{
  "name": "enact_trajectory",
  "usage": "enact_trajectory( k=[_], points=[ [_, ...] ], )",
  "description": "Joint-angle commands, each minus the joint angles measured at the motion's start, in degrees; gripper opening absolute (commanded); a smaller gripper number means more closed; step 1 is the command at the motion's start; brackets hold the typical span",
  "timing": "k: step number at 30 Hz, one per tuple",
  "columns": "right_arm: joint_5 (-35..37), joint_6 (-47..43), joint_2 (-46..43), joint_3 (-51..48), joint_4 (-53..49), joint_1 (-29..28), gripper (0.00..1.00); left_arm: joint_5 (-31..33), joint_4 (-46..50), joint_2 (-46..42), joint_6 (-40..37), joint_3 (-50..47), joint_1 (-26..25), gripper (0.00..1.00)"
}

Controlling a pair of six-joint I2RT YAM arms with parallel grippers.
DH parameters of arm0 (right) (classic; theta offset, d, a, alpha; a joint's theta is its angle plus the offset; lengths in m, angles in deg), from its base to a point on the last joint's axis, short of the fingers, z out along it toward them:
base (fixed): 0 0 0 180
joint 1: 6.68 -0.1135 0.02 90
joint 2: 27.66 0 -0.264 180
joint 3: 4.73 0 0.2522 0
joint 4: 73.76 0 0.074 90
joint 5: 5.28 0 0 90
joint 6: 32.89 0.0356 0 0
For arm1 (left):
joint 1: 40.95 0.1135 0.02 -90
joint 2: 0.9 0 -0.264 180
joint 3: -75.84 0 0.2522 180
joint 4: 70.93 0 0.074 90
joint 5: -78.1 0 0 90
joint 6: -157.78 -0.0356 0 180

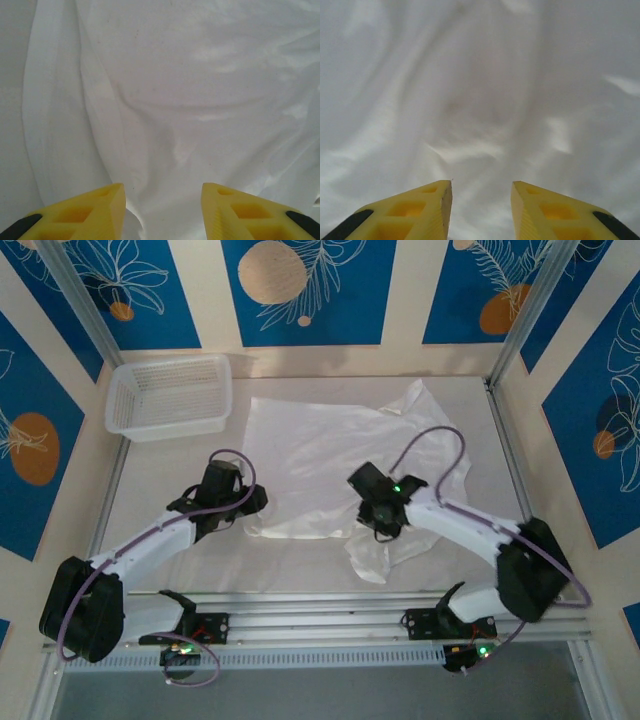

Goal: Fold the inside-out t-shirt

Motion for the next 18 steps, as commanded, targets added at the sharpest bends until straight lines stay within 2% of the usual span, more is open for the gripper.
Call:
enact_trajectory(
  k=[1,5,7,8,9,11,14,18],
  points=[
    [-2.4,3.7,-8.4,-7.7,-6.9,-1.7,0.38,-0.7,1.2,-1.9,-1.2,-0.5,-2.5,0.44],
    [-7.7,7.6,-12.1,-14.5,-8.2,-5.9,0.39,5.3,5.4,-2.3,-1.2,-0.1,-5.4,0.46],
    [-7.7,10.6,-11.6,-15.3,-10.6,-9.2,0.46,8.0,7.3,-3.0,-0.3,-0.3,-5.6,0.46],
    [-7.6,12.1,-11.3,-15.8,-11.0,-11.0,0.52,9.0,7.7,-3.6,0.0,-0.7,-5.6,0.46],
    [-7.7,13.1,-11.1,-16.7,-10.4,-12.7,0.53,10.0,7.9,-4.2,0.4,-1.2,-5.6,0.46],
    [-8.9,13.9,-11.0,-18.5,-6.9,-13.9,0.52,11.1,7.8,-5.1,0.5,-1.9,-5.6,0.46],
    [-8.8,13.5,-11.1,-20.3,-1.0,-13.6,0.44,11.9,7.6,-6.1,0.8,-2.3,-5.6,0.46],
    [-8.8,11.0,-10.5,-20.8,3.5,-10.5,0.42,10.7,6.7,-5.6,1.1,-2.4,-5.6,0.46]
  ],
)
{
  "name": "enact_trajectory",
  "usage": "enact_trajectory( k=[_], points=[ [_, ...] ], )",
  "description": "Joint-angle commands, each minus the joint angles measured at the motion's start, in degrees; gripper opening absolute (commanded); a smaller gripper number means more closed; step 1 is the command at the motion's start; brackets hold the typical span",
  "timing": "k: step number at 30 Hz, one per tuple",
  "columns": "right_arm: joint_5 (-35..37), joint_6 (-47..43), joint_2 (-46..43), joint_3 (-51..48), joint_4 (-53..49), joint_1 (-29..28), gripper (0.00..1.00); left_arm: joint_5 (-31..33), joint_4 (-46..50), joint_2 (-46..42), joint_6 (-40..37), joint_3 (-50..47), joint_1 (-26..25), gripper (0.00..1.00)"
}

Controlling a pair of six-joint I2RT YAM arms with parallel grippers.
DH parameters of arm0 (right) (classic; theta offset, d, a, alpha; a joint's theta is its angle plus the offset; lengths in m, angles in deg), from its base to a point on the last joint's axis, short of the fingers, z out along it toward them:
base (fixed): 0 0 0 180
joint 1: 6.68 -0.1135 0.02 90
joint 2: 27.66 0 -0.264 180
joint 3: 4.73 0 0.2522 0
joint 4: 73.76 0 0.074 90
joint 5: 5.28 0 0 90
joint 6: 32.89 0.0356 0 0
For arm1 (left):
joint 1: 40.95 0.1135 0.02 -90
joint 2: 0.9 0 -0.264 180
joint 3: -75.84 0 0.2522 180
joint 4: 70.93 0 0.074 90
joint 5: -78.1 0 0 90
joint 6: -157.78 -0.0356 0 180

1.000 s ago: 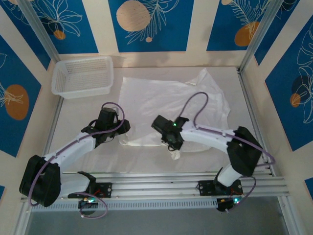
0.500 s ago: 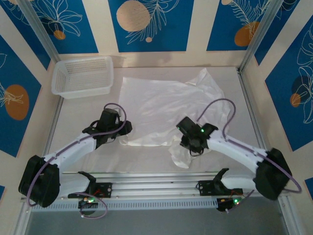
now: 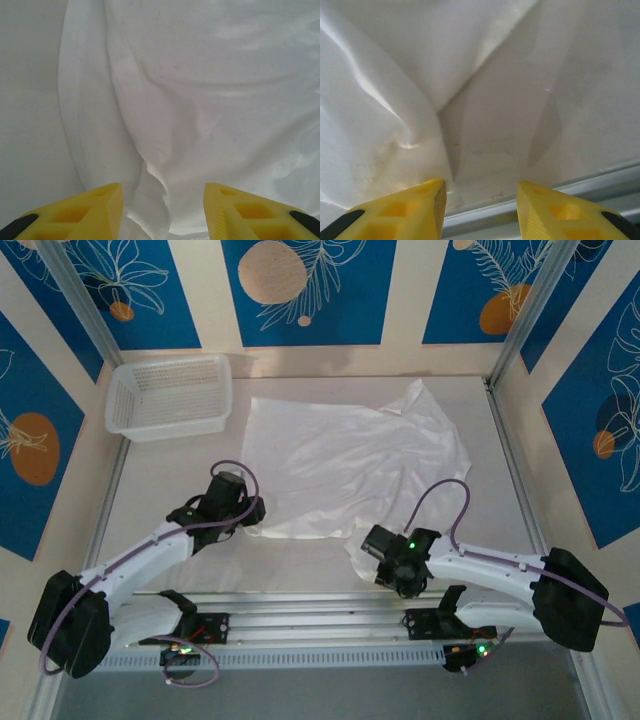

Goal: Fold the inside-out t-shirt

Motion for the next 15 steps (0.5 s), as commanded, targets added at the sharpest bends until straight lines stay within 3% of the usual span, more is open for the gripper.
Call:
enact_trajectory(
  k=[1,11,15],
  points=[
    [-1.7,-0.8,0.8,-0.6,5.7,2.2,0.42,0.9,0.5,-0.1,1.0,-0.4,-0.3,0.46],
    [-1.3,-3.7,1.1,-0.9,9.0,3.9,0.41,-0.8,-1.0,1.7,1.4,-0.5,-0.3,0.46],
    [-1.3,-5.0,2.2,-0.7,10.5,4.7,0.22,-1.3,-0.5,1.9,1.4,-0.4,-0.2,0.46]
  ],
)
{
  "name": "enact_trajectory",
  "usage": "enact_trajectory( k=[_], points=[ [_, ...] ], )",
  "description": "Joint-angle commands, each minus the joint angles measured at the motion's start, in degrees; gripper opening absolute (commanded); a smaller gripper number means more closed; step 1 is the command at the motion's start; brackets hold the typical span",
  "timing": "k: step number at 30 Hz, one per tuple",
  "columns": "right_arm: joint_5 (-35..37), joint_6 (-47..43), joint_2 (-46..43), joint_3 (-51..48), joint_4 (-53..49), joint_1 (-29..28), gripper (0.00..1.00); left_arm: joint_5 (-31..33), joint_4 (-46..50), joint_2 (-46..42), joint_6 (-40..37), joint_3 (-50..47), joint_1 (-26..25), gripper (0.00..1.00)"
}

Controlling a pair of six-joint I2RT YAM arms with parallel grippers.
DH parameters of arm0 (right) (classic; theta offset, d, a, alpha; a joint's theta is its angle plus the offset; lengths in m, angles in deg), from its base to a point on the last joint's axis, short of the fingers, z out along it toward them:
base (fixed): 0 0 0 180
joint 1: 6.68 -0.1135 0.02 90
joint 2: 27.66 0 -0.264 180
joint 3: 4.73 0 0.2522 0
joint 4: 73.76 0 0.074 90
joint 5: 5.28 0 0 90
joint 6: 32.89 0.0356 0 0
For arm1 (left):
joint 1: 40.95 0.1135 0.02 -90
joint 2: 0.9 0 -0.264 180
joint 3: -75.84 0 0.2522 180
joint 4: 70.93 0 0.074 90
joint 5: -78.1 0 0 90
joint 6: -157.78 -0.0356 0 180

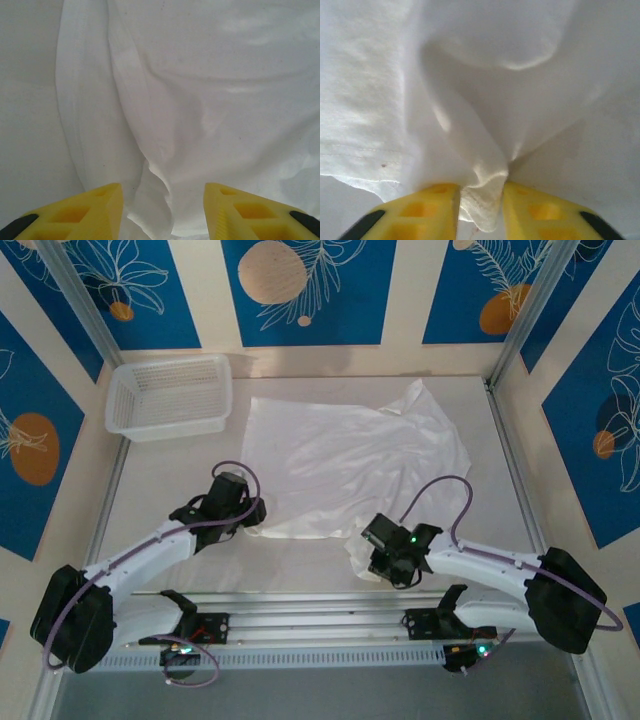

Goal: Fold the inside-out t-shirt

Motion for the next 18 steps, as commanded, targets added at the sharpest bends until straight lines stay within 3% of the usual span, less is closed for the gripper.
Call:
enact_trajectory(
  k=[1,5,12,16,18],
  points=[
    [0.1,-1.5,0.9,0.1,0.6,0.5,0.16,-0.9,0.7,0.2,0.5,-0.2,-0.3,0.46],
    [1.4,-2.1,-1.0,1.9,-2.0,0.7,0.0,-0.1,3.7,-1.4,1.9,-1.3,-0.3,0.46],
    [10.9,-2.7,-13.9,8.2,-13.5,1.9,0.0,4.2,12.2,-3.3,4.2,-1.6,-0.3,0.42],
    [12.2,-5.3,-18.4,9.6,-13.2,5.0,0.0,-2.3,8.7,-0.9,0.3,-0.8,-0.6,0.37],
    [11.5,-6.4,-18.2,10.0,-12.4,5.8,0.0,-2.3,9.2,1.5,-1.5,1.3,-2.3,0.37]
  ],
)
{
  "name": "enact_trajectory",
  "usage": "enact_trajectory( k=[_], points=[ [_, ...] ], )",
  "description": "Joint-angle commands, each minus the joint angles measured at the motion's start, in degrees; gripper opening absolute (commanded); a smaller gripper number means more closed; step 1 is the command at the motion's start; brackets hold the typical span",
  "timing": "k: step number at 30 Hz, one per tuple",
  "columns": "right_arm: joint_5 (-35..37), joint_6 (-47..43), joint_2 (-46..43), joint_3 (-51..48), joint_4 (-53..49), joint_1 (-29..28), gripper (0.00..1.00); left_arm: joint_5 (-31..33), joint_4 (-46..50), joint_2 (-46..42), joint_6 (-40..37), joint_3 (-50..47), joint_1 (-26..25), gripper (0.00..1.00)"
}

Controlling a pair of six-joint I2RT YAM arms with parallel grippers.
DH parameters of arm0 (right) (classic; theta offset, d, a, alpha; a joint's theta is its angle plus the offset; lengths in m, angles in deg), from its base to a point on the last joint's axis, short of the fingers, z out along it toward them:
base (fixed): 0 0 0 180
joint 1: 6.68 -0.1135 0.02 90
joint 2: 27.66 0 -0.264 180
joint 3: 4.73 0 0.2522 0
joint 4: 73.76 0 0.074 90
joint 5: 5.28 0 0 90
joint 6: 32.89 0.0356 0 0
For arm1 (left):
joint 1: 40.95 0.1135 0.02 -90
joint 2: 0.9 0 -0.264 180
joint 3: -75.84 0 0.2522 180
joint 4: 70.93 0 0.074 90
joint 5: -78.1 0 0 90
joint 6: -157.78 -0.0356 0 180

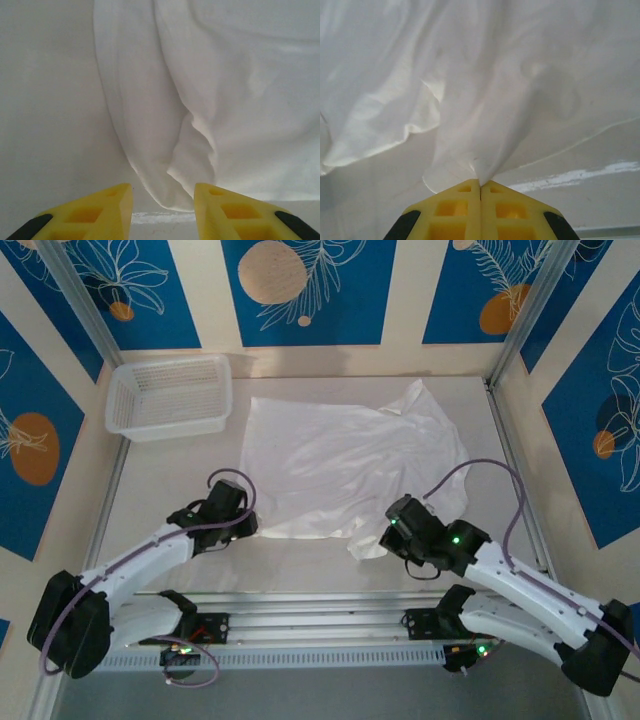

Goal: Fold the inside-out t-shirt

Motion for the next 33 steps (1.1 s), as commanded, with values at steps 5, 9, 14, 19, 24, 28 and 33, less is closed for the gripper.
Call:
enact_trajectory(
  k=[5,9,14,19,24,28,33],
  points=[
    [0.6,-2.8,2.4,0.3,-0.9,1.6,0.0,6.0,3.3,10.4,-6.2,6.9,-6.5,0.42],
    [0.5,-1.9,2.2,-0.1,-0.9,1.7,0.0,10.6,3.2,19.4,-7.8,10.2,-7.1,0.45],
    [3.0,-2.3,-0.6,2.3,-6.1,4.5,0.0,17.9,4.7,22.5,-6.9,12.1,-5.9,0.31],
    [4.9,-6.3,-7.2,4.6,-12.9,15.9,0.0,13.8,2.1,15.6,-6.4,8.2,0.9,0.19],
    [-3.5,-13.7,-11.4,4.8,-12.2,30.2,0.0,7.8,0.0,10.4,-6.0,4.1,8.6,0.24],
    [-9.7,-16.2,-11.5,4.3,-10.4,34.8,0.0,6.4,-0.5,8.0,-3.6,1.9,11.2,0.31],
    [-12.2,-16.6,-11.1,3.7,-8.3,34.9,0.0,5.2,0.7,3.0,-3.0,1.4,10.6,0.34]
  ],
)
